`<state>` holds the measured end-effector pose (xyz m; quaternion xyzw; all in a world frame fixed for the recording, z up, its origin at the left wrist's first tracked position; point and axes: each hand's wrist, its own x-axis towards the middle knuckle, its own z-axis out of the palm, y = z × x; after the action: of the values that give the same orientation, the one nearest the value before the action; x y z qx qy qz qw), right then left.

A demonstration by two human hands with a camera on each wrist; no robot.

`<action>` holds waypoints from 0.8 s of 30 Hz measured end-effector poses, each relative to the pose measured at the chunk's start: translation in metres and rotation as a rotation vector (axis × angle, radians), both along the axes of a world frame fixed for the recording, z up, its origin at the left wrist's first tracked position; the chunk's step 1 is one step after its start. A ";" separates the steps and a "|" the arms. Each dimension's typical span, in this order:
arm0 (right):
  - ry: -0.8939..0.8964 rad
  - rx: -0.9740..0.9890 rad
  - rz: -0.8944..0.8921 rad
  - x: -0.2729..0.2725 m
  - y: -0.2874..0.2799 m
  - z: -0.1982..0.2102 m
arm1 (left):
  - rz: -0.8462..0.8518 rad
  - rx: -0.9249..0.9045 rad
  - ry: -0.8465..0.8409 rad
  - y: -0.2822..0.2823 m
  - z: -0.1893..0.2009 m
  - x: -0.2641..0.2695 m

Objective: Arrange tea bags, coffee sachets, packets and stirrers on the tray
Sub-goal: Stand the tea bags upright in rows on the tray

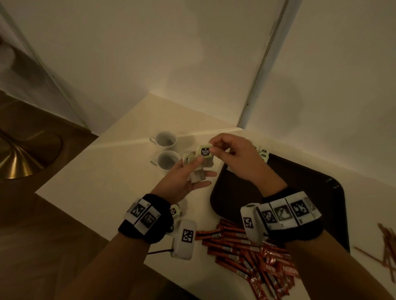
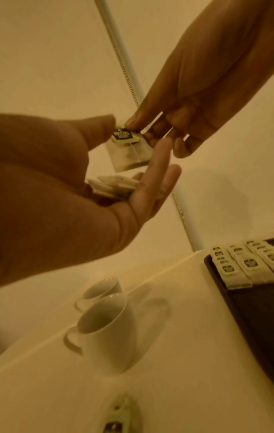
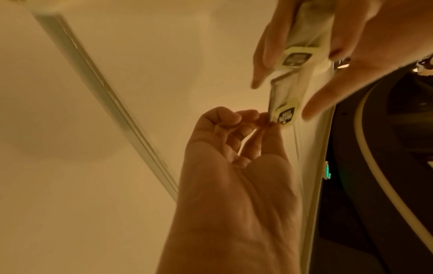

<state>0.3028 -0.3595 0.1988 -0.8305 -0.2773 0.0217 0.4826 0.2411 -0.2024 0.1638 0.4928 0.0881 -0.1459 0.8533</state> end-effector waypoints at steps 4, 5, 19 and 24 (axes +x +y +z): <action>-0.124 -0.037 -0.015 0.011 -0.011 0.038 | 0.120 -0.094 -0.023 -0.011 0.012 0.016; -0.160 -0.054 -0.014 0.013 -0.012 0.047 | 0.141 -0.117 -0.035 -0.015 0.014 0.020; -0.254 -0.161 -0.055 0.032 -0.015 0.095 | 0.145 -0.343 -0.217 -0.042 0.038 0.041; -0.185 -0.214 -0.013 0.036 -0.009 0.101 | 0.069 -0.273 -0.235 -0.045 0.041 0.039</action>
<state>0.3384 -0.3685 0.2994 -0.8776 -0.3113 -0.0288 0.3635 0.2796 -0.2473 0.2047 0.3827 -0.0157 -0.0685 0.9212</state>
